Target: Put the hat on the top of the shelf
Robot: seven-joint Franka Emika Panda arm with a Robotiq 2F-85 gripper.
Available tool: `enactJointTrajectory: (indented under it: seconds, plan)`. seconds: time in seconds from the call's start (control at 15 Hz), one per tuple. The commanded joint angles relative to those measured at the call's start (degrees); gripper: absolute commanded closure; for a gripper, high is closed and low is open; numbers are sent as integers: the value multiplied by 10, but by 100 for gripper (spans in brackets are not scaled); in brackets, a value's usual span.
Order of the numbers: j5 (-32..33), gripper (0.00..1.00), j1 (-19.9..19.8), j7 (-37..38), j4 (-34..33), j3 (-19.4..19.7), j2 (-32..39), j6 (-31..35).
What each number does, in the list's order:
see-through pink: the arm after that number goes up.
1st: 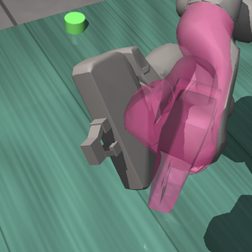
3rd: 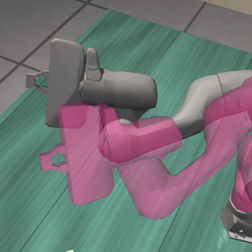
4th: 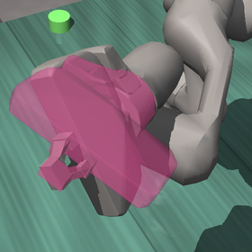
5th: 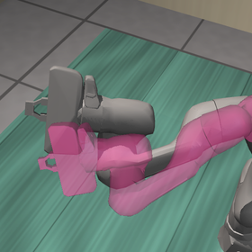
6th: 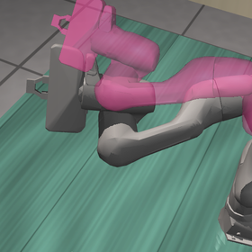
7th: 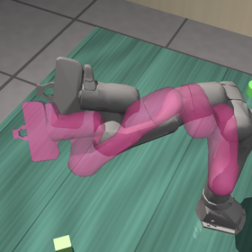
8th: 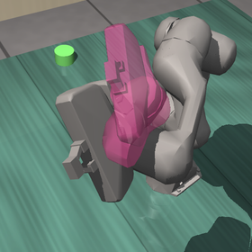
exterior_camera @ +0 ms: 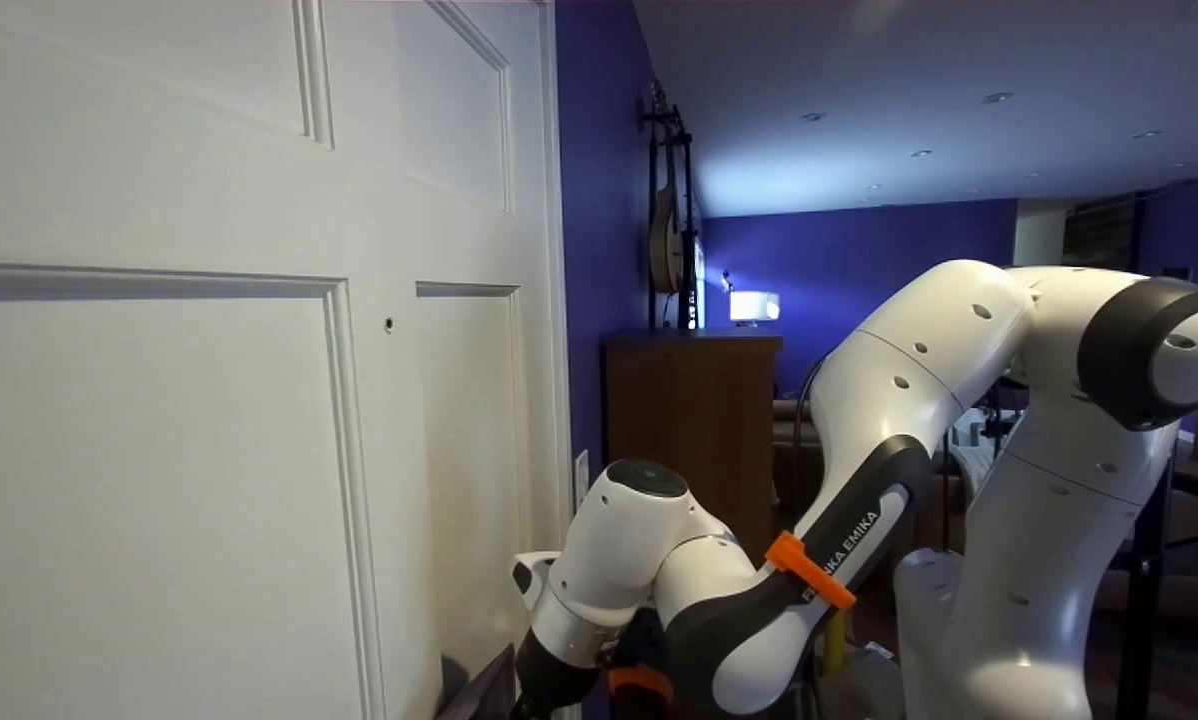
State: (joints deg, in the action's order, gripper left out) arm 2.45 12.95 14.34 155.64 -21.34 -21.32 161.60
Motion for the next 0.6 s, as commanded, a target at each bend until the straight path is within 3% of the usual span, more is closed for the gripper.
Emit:
enactJointTrajectory:
  seconds: [0.0, 0.13, 0.2, 0.53]
  plan:
    - [-14, 0, 9, -4, -11, 8, 33, 42]
    - [-12, 0, 7, -2, -14, 6, 44, 53]
    - [-16, 21, 10, -4, -15, 9, 50, 57]
    - [-4, 57, -1, 9, -19, -2, 49, 59]
